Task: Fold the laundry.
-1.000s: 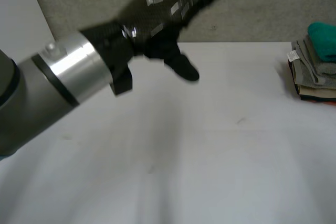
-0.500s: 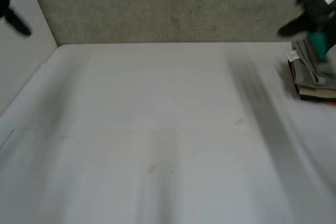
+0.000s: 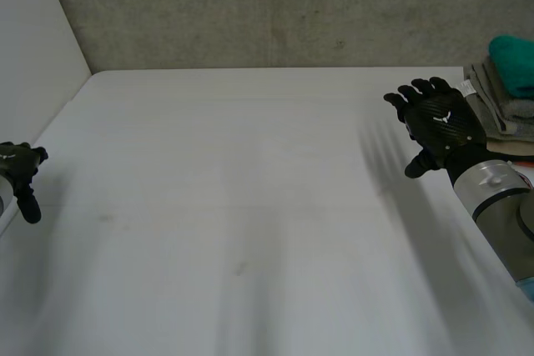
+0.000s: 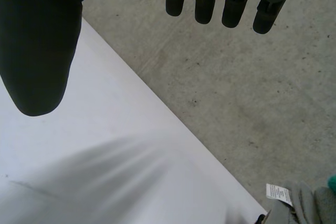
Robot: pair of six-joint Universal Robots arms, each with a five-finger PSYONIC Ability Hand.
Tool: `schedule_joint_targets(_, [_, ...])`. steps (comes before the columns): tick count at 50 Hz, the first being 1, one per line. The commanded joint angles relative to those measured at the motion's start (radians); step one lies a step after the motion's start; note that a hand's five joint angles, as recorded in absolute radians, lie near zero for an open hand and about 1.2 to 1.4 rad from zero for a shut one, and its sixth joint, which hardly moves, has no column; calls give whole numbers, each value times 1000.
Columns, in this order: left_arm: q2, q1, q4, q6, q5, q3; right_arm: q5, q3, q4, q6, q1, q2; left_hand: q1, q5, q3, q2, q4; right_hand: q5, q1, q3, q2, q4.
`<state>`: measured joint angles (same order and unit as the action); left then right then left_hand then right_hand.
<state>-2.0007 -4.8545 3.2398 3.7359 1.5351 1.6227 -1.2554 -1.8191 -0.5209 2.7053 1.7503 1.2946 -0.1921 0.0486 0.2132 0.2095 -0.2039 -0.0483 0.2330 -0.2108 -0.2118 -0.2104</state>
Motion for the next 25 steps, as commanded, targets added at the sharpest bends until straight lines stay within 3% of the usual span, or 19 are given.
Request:
schedule_joint_targets(1, [-9,10,66,22,-72,-39,1,3,-2,2,3,-17,18,-49,-39,-35,29,48,-58,36,37,36])
schedule_joint_targets(8, [-115,70,199,15,-82,-170,1,-2,-2,2,0,-20,18,-49,-39,-35,29,48,-58,36,37,36])
schedule_joint_targets(14, [-158,107,219,-8,-76,-236,-2,-2,-4,16,0,-17,18,-49,-39,-35,29,48,-58,36,37,36])
schedule_joint_targets(20, [-139,131,216,-197,-89,-260,-38,26,-10,22,-2,11,18,-49,-39,-35,29,48,-58,36,37,36])
schedule_joint_targets(25, [-41,199,210,-387,-89,-271,-146,92,45,37,5,77,18,-49,-39,-35,29,48,-58,36,37,36])
